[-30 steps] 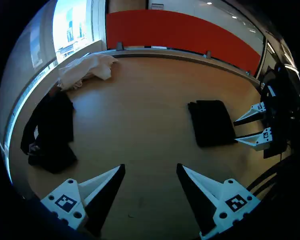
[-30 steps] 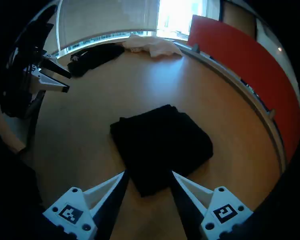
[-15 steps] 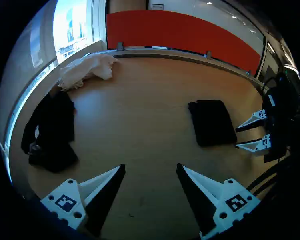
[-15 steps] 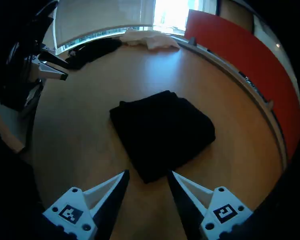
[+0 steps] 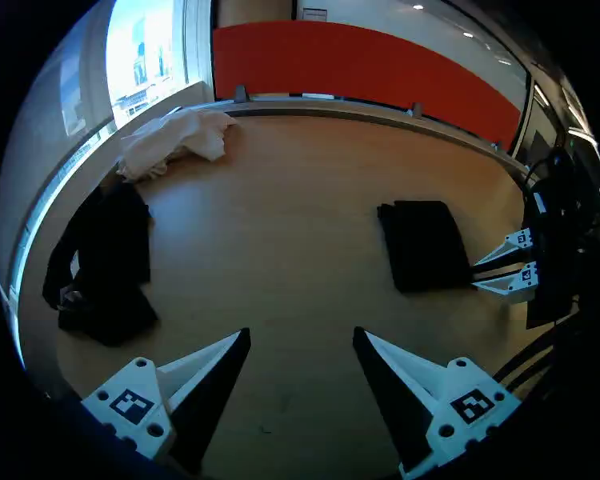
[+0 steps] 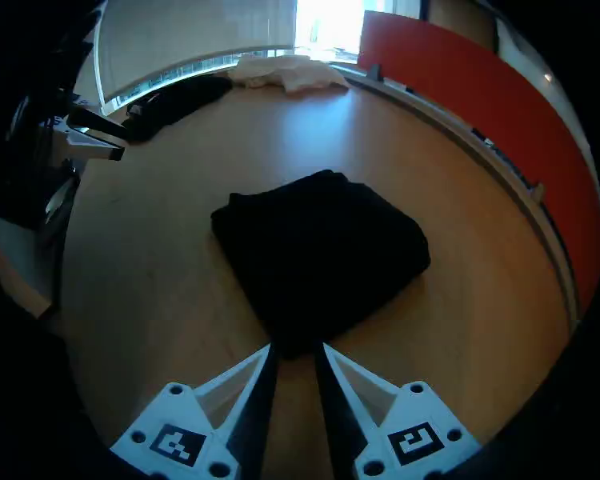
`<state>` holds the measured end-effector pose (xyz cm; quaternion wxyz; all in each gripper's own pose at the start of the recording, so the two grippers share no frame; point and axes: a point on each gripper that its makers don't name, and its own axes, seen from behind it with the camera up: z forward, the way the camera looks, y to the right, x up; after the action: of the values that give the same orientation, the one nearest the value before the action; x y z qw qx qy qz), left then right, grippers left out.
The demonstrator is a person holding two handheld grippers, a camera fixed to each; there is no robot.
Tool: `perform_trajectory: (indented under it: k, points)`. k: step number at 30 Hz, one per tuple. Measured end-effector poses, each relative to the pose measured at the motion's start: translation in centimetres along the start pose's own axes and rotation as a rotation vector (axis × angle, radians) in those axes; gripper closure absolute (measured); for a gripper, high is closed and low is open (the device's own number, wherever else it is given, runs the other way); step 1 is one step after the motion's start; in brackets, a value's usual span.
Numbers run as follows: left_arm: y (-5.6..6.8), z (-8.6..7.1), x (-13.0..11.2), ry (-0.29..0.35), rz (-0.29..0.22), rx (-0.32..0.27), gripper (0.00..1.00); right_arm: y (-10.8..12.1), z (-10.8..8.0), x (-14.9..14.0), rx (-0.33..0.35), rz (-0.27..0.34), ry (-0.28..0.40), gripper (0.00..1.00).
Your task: Fold towel
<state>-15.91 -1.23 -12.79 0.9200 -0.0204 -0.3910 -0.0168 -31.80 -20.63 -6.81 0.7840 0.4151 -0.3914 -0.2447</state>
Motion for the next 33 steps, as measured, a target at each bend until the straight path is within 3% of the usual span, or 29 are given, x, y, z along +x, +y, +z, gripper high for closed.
perform_trajectory:
  k: [9, 14, 19, 33]
  points:
    - [0.0, 0.0, -0.1, 0.0, 0.0, -0.001, 0.05, -0.2, 0.1, -0.4, -0.011, -0.002, -0.007, 0.68]
    - [0.0, -0.1, -0.2, 0.0, 0.0, 0.0, 0.05, -0.6, 0.1, -0.5, -0.008, -0.003, -0.004, 0.85]
    - [0.0, -0.1, -0.3, 0.0, -0.002, -0.001, 0.05, -0.5, -0.1, -0.5, -0.019, -0.013, -0.002, 0.95]
    - [0.1, -0.1, -0.2, 0.002, -0.002, -0.004, 0.05, 0.8, -1.3, 1.6, -0.047, -0.031, 0.044, 0.97]
